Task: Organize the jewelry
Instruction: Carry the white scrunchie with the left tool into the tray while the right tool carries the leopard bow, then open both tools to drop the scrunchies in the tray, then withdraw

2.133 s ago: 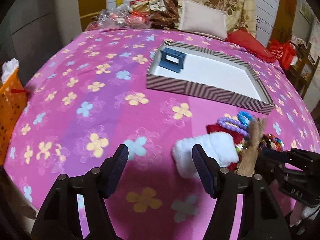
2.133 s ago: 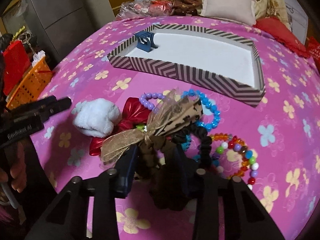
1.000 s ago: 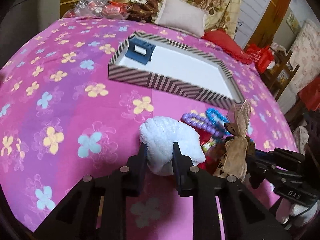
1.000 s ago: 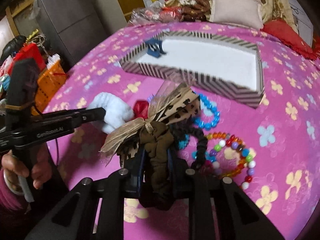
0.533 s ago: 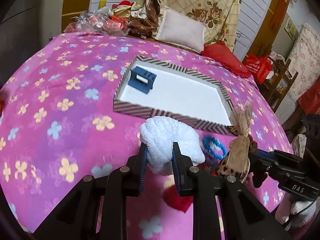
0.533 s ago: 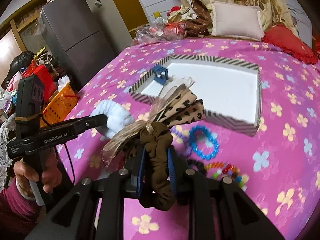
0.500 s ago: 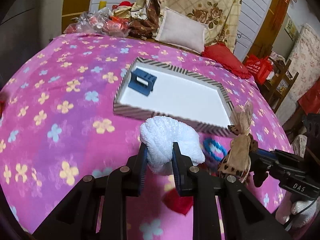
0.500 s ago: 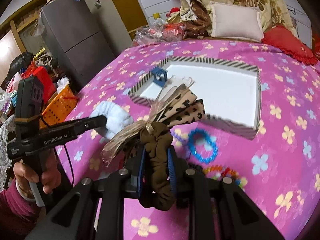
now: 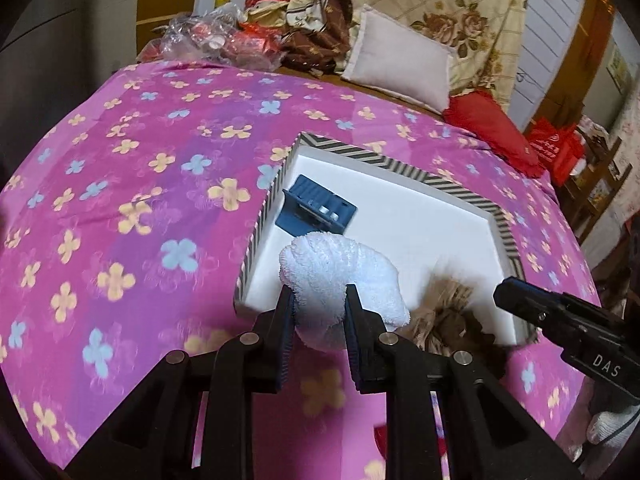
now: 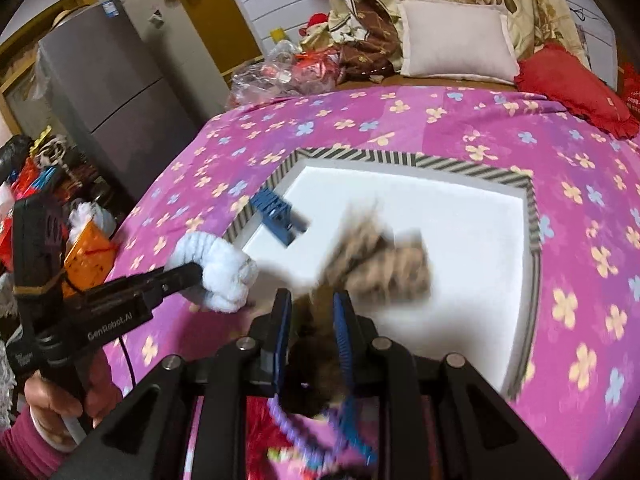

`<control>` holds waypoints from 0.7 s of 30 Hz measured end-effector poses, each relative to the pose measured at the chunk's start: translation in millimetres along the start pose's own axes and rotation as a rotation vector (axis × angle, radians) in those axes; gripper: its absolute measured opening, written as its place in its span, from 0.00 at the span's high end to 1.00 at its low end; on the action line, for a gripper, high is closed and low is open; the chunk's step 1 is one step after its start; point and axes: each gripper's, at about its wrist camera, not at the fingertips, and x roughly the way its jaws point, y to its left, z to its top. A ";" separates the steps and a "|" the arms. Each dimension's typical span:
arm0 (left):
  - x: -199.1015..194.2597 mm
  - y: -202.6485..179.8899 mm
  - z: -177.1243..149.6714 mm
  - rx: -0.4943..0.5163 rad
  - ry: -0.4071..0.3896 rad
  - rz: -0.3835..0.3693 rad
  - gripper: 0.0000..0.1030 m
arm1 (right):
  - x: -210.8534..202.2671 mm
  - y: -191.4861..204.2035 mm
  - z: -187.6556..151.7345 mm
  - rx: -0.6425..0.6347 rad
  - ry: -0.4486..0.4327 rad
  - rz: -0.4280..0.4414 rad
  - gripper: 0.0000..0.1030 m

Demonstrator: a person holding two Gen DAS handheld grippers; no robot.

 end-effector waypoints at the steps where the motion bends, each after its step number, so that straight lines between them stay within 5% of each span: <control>1: 6.8 1.4 2.7 -0.003 0.009 0.006 0.89 | 6.5 -0.9 4.3 -0.002 0.006 -0.008 0.78; 7: 30.3 7.9 6.6 -0.010 0.042 0.021 0.89 | 23.2 -17.1 12.6 0.019 0.042 -0.015 0.78; 11: 43.6 9.7 4.4 -0.015 0.069 0.032 0.89 | 21.2 -32.4 0.7 0.055 0.093 -0.016 0.56; 15: 49.1 11.6 4.1 -0.028 0.068 0.041 0.89 | 21.3 -38.4 -14.3 0.095 0.142 0.038 0.54; 19: 49.8 11.7 4.6 -0.030 0.068 0.045 0.89 | 44.5 -23.7 -26.2 0.013 0.225 0.027 0.55; 21: 50.4 12.1 4.8 -0.022 0.067 0.049 0.89 | 47.6 -16.3 -23.8 -0.017 0.200 0.051 0.76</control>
